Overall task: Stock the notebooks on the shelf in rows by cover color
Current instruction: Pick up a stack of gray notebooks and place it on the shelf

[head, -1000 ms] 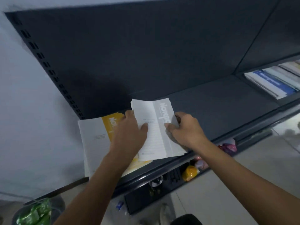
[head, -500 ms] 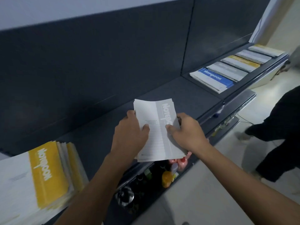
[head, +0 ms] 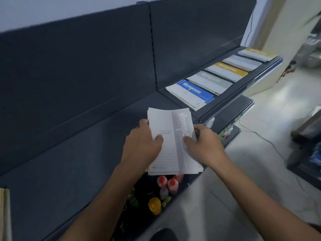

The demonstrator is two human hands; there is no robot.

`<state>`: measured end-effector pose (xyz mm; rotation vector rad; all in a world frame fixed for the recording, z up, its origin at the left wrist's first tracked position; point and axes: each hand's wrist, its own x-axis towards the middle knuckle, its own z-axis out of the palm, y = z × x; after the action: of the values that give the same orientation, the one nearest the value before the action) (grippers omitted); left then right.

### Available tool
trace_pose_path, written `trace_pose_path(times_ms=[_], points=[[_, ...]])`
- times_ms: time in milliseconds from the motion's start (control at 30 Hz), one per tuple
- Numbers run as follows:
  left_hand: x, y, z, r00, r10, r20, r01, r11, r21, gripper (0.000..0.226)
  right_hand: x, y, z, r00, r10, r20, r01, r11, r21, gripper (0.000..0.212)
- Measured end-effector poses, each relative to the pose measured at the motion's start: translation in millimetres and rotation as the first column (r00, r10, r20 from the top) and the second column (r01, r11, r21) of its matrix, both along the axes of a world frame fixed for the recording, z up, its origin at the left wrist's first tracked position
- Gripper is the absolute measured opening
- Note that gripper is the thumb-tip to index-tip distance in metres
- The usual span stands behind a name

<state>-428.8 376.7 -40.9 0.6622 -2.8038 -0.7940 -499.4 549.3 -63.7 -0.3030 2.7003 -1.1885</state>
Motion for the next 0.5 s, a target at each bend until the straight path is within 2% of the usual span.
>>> trace_pose_path(times_ms=[267,500], points=[[-104.5,46.8,1.6,0.996,-0.087,0.029,0.087,0.996,-0.006,0.049,-80.6,49.8,-2.5,0.992,-0.119,0.034,0.12,0.992,-0.029,0.01],[-224.1,94.2,1.6,0.981,-0.189,0.037,0.189,0.982,-0.008,0.049,-175.3,100.4,0.4,0.97,-0.242,0.027,0.242,0.97,-0.001,0.02]])
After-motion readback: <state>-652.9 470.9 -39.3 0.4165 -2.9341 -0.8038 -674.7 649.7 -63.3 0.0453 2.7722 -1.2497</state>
